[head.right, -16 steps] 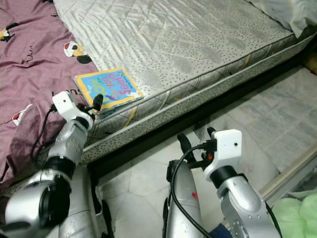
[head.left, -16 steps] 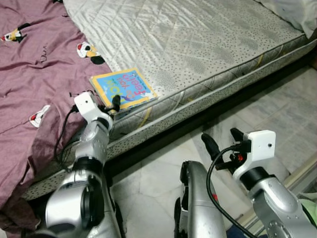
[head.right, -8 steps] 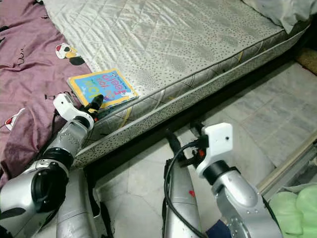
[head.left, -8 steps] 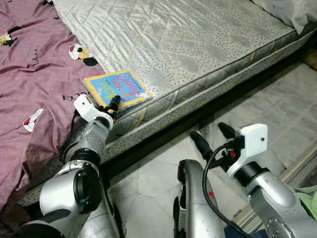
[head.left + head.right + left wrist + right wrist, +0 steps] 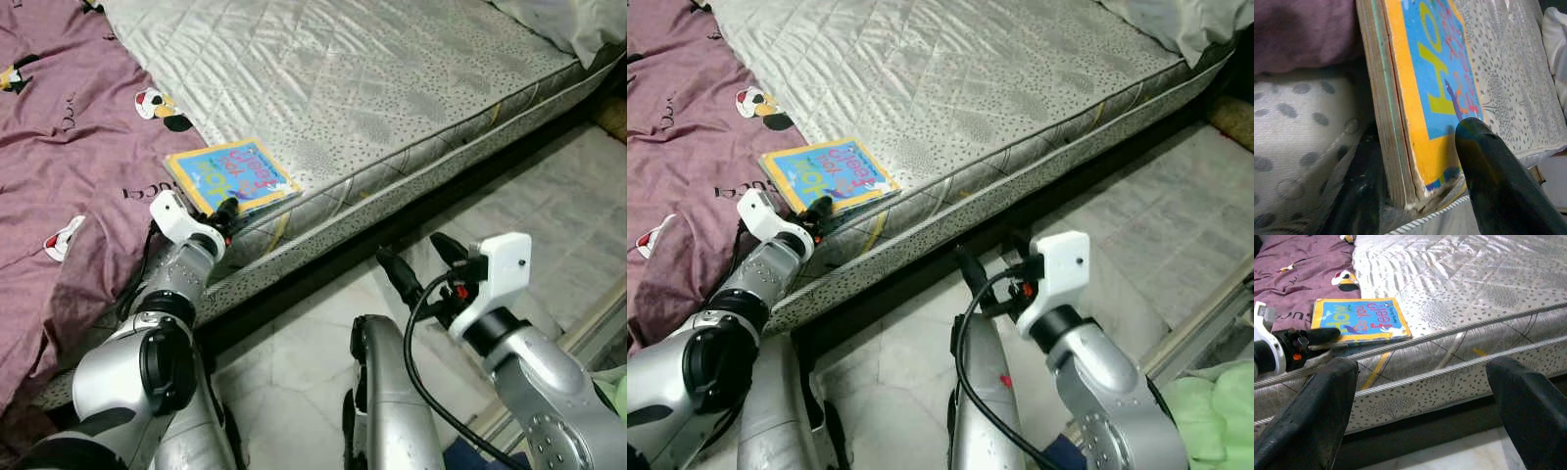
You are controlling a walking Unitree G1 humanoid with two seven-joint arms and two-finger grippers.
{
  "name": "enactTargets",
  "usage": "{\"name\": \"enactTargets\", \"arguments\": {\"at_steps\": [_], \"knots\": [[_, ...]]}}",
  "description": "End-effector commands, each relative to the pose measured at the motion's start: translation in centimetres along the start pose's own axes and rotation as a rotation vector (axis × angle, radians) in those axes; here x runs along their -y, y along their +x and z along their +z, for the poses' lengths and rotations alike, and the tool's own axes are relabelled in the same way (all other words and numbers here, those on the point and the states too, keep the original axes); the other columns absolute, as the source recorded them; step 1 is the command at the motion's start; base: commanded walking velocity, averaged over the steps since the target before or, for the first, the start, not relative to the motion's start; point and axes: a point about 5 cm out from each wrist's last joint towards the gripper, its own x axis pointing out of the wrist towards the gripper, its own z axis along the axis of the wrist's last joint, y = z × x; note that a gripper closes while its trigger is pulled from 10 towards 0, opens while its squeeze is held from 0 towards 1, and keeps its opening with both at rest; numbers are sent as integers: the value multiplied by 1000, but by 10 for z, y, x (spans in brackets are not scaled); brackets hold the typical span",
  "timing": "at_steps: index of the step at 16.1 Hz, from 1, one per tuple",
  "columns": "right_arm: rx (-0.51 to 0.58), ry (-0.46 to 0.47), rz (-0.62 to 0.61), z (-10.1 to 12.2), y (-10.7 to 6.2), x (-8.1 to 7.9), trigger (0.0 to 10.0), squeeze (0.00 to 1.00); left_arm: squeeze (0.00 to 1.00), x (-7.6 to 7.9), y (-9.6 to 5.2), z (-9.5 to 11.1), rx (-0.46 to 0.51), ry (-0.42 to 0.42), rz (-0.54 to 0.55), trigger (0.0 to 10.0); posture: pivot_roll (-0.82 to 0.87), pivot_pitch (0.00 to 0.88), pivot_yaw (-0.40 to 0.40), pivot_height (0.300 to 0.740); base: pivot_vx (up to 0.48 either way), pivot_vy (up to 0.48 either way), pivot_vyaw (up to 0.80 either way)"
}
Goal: Clean up the room
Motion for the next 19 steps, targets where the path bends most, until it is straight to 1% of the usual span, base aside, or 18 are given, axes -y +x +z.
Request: {"name": "enactTargets", "arguments": {"at_steps": [1,4,6,11,12,14,15,16,17,18,19], "knots": [[-15,0,1,-2,-1,3,10000,0,0,-1,0,1,-5,-2,5,0,-275,125,-20,520,0,0,0],[-8,2,4,0,1,4,10000,0,0,-3,0,6,9,-3,11,0,-279,118,-23,520,0,0,0],[-15,-11,8,-2,3,6,10000,0,0,-1,0,6,16,-45,8,0,-270,114,-22,520,0,0,0],[-10,-23,3,-3,8,7,10000,0,0,2,1,13,39,-43,8,0,-253,104,-24,520,0,0,0],[-12,-27,3,-4,9,7,10000,0,0,5,2,15,46,-46,3,0,-246,102,-28,520,0,0,0],[-7,-30,3,-7,17,9,10000,0,0,29,7,26,110,-38,-89,0,-206,82,-41,520,0,0,0],[-1,-31,6,-7,20,9,10000,0,0,33,8,27,122,-32,-103,0,-202,80,-42,520,0,0,0],[17,-32,9,-7,28,7,10000,0,0,41,8,30,175,72,-133,0,-163,57,-37,520,0,0,0],[34,-22,18,-8,35,3,10000,0,0,56,5,32,265,243,-214,0,-144,44,-31,520,0,0,0],[40,-7,22,-10,38,1,10000,0,0,61,2,35,310,268,-235,0,-122,31,-26,520,0,0,0],[41,-4,22,-11,39,0,10000,0,0,62,2,35,318,269,-237,0,-116,27,-24,520,0,0,0]]}}
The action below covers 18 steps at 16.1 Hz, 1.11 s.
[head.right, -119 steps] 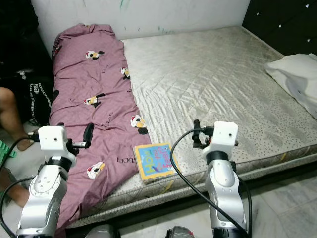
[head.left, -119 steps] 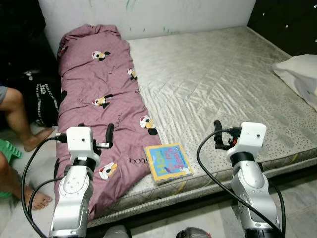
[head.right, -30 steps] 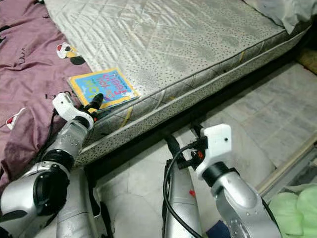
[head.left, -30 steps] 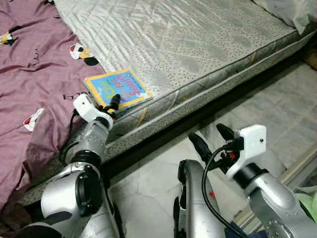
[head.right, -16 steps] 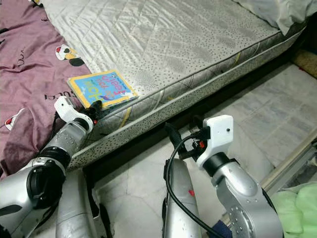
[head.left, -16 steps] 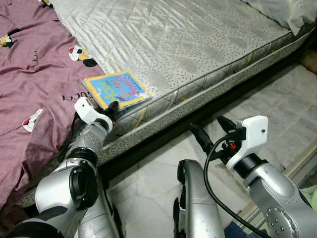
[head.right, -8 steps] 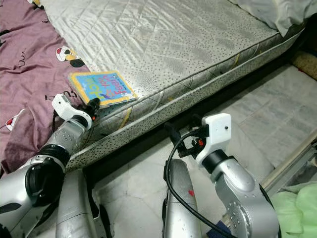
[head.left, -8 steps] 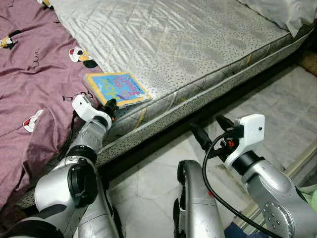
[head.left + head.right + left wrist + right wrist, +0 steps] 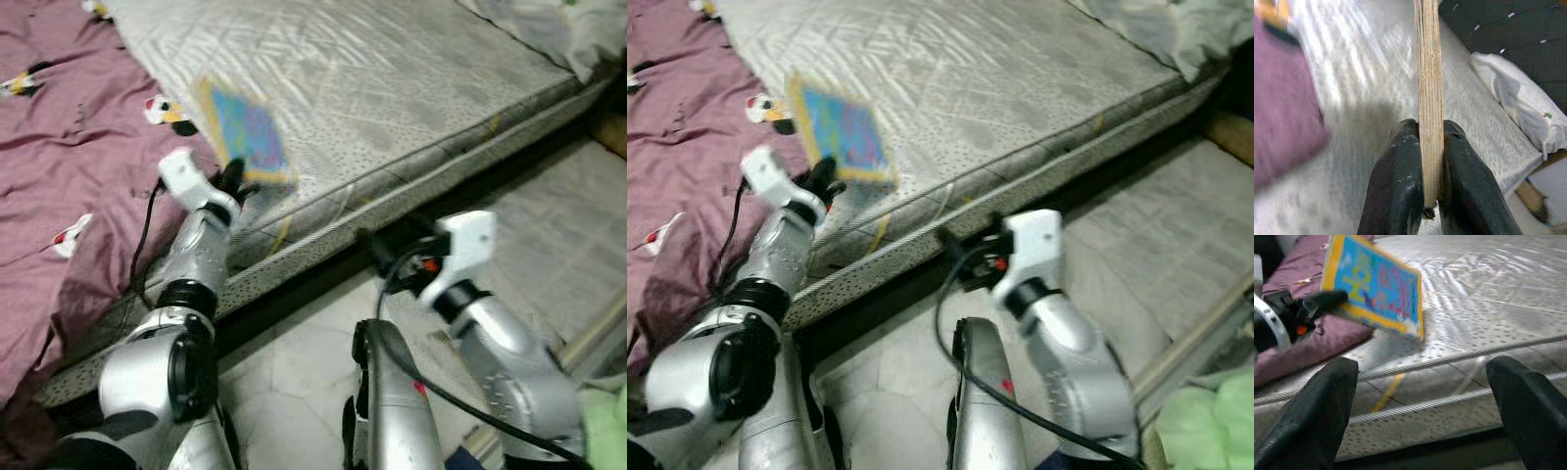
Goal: Clean up the room
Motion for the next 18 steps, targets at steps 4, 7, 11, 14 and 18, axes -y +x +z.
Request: {"name": "enactTargets", "arguments": {"at_steps": [4,7,11,14,18], "knots": [[20,20,-39,-10,9,-1,10000,0,0,2,-16,44,261,371,-11,0,-45,0,5,520,0,0,0],[14,13,-173,-26,18,6,10000,0,0,3,-57,62,380,621,2,0,14,0,14,520,0,0,0],[74,4,-313,-25,17,17,10000,0,0,11,-97,49,349,754,-62,0,37,0,11,520,0,0,0],[102,41,-338,-25,18,21,10000,0,0,11,-118,35,283,833,-5,10000,51,0,-3,538,0,0,0],[130,38,-344,-20,25,21,10000,0,0,-3,-145,11,93,716,24,10000,29,0,5,581,0,0,0]]}}
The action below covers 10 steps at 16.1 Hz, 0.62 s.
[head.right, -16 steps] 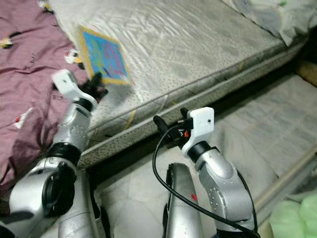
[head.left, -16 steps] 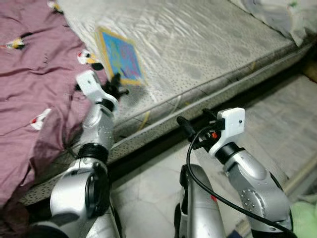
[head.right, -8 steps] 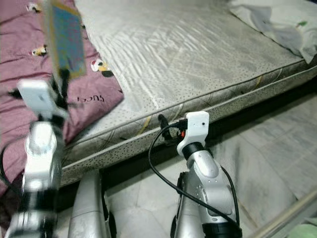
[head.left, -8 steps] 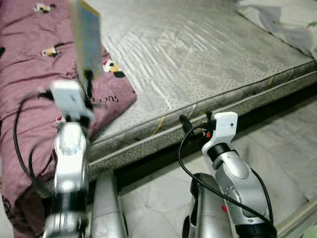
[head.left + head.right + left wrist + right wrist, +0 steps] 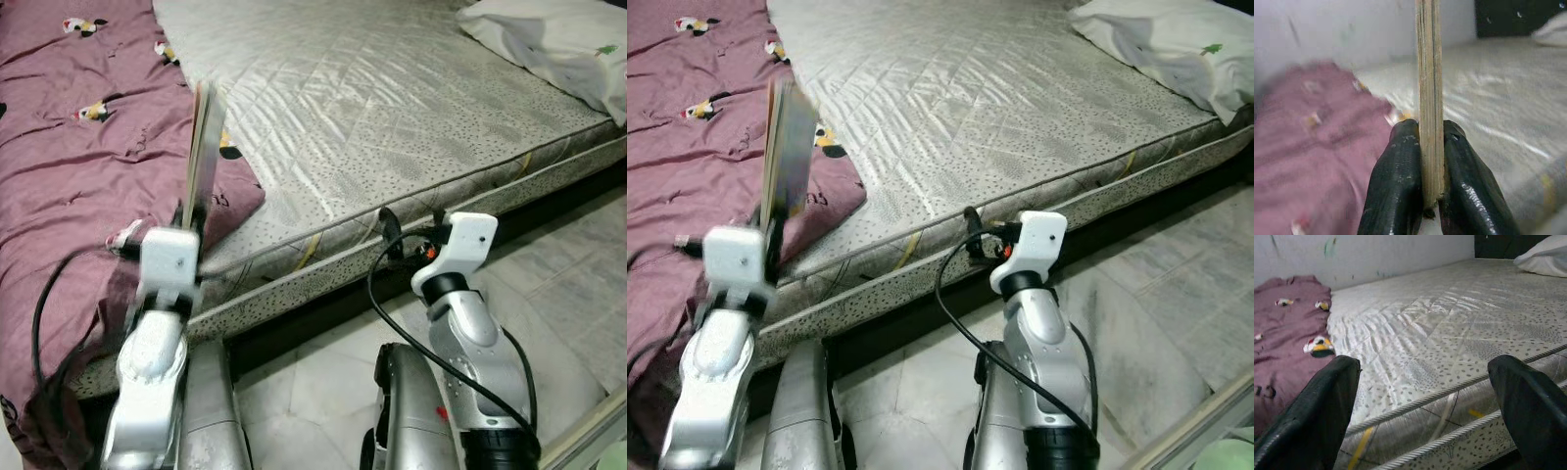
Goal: Clean up the room
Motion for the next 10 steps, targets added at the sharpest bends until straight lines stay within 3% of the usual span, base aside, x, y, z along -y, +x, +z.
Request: {"name": "enactTargets", "arguments": {"at_steps": [1,5,10], "knots": [[8,-8,-19,1,2,4,10000,0,0,-2,2,9,40,-14,-32,10000,32,0,5,591,0,0,0],[16,-9,-38,1,6,8,10000,0,0,-3,18,14,58,-15,-48,10000,20,0,17,633,0,0,0],[21,-29,-45,2,5,12,10000,0,0,13,21,14,34,-78,-115,10000,11,0,20,695,0,0,0]]}}
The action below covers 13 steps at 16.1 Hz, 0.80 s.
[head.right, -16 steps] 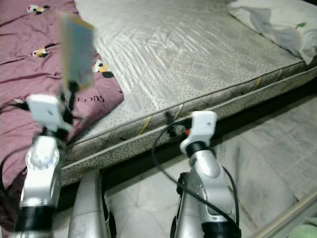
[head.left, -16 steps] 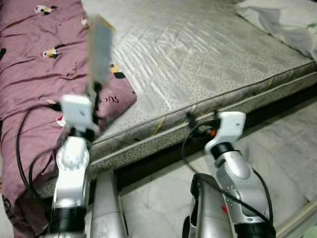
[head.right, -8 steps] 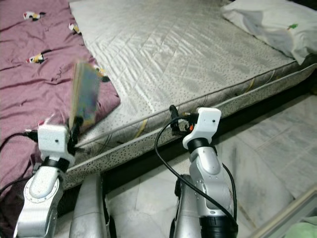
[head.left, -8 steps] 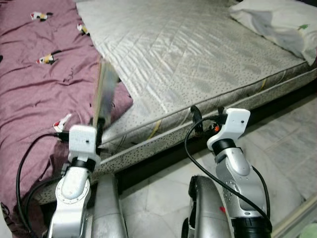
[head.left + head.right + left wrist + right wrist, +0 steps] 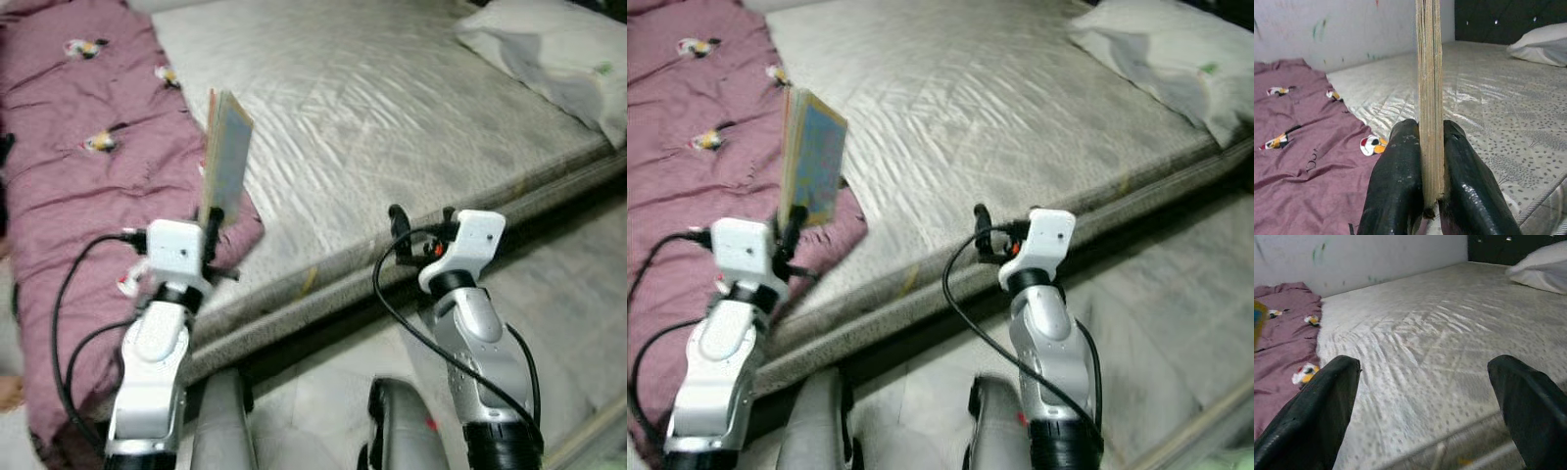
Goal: Clean up the room
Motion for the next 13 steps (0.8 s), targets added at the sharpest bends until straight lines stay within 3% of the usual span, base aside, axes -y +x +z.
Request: {"name": "enactTargets", "arguments": {"at_steps": [1,4,13], "knots": [[12,0,-9,2,2,0,10000,0,0,3,2,4,16,5,-18,10000,7,0,20,709,0,0,0],[14,-4,-10,3,2,1,10000,0,0,6,4,3,16,22,-8,10000,2,0,18,740,0,0,0],[1,-27,-13,-2,2,5,10000,0,0,16,4,-5,-18,9,-43,10000,1,0,2,740,0,0,0]]}}
